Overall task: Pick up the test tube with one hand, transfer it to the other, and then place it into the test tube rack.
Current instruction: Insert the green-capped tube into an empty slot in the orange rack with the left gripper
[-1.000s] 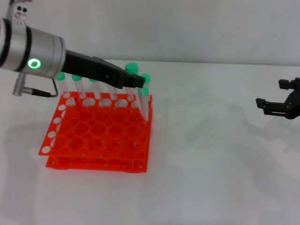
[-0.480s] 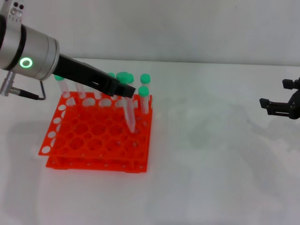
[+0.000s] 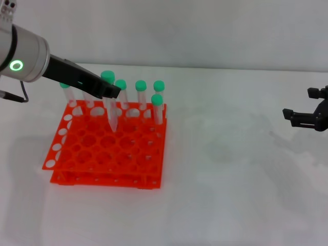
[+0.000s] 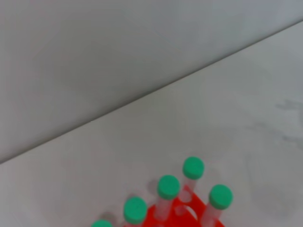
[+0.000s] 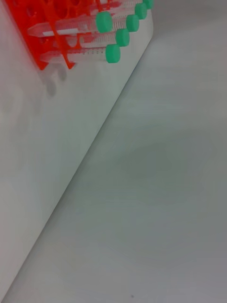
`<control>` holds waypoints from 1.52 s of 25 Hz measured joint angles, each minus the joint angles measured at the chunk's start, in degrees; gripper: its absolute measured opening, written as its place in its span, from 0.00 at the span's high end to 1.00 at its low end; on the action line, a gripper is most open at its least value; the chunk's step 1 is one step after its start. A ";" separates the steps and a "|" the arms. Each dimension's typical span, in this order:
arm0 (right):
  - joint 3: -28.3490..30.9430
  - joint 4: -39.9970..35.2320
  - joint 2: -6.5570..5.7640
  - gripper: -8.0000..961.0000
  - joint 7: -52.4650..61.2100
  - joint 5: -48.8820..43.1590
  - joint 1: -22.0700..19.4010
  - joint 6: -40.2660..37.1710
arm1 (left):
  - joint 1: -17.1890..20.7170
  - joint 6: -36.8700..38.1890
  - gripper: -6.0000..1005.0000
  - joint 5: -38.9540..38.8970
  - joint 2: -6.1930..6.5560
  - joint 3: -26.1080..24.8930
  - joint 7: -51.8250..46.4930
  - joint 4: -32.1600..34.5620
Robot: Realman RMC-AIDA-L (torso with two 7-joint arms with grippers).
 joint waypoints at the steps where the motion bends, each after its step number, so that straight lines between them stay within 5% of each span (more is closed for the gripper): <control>1: -0.12 0.03 0.03 0.10 -0.01 0.00 0.01 -0.07 | 0.39 1.11 0.78 0.23 -0.04 0.46 0.22 -0.15; 15: -0.61 1.72 0.26 0.10 0.22 0.01 1.31 -0.37 | 6.49 14.80 0.78 -1.48 -0.21 8.75 3.03 -0.90; 38: -0.70 3.82 0.35 0.10 0.00 -0.51 3.53 -0.96 | 2.40 20.10 0.78 -3.10 -0.21 8.84 4.84 -9.13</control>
